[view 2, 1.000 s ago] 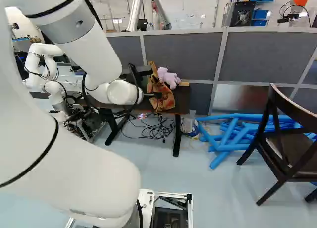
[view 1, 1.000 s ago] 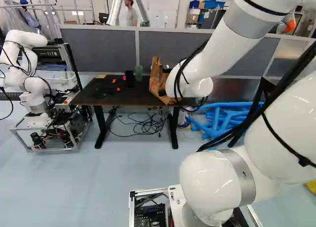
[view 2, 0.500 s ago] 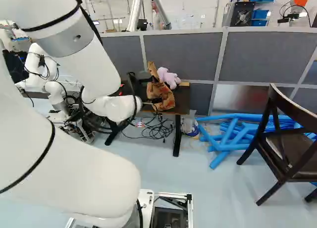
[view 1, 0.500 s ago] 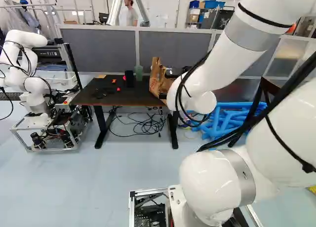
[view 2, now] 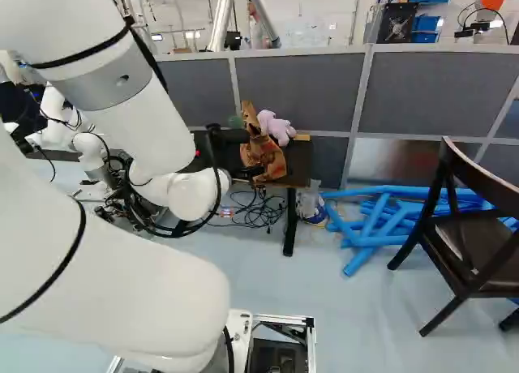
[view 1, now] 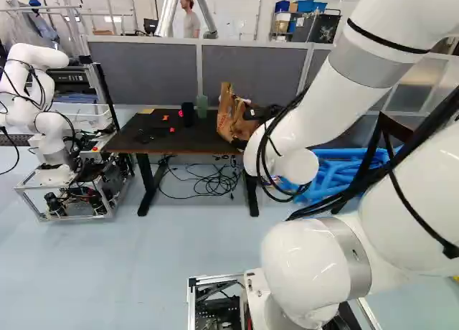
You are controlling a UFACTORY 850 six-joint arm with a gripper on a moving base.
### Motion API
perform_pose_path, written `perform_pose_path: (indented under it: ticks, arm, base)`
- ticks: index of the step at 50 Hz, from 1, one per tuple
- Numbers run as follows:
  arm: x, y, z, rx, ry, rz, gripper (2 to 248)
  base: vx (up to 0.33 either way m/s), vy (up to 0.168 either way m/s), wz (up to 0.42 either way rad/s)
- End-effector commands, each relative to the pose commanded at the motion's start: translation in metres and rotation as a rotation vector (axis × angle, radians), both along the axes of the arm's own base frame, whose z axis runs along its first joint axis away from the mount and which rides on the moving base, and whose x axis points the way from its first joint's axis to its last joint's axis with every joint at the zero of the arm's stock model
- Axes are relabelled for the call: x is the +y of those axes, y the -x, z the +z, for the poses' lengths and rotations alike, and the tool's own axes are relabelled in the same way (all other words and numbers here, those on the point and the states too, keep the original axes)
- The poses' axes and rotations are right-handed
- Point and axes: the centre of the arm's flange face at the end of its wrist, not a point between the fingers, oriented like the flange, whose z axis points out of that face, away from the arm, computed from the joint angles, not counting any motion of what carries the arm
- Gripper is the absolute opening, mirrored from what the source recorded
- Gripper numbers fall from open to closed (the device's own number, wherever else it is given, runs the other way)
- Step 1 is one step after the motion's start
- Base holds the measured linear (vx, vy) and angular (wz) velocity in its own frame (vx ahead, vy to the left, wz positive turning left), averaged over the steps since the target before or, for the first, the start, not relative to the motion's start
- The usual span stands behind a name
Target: Pick up the bag on the ground and place it on the table
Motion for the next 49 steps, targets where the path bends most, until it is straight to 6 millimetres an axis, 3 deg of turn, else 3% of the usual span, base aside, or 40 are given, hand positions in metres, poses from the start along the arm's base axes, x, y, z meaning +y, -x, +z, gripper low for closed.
perform_pose_path:
  ticks: [49]
  arm:
    - [0.000,0.013,-0.007,-0.039,-0.017,-0.008,247]
  base:
    - [0.000,0.000,0.000]
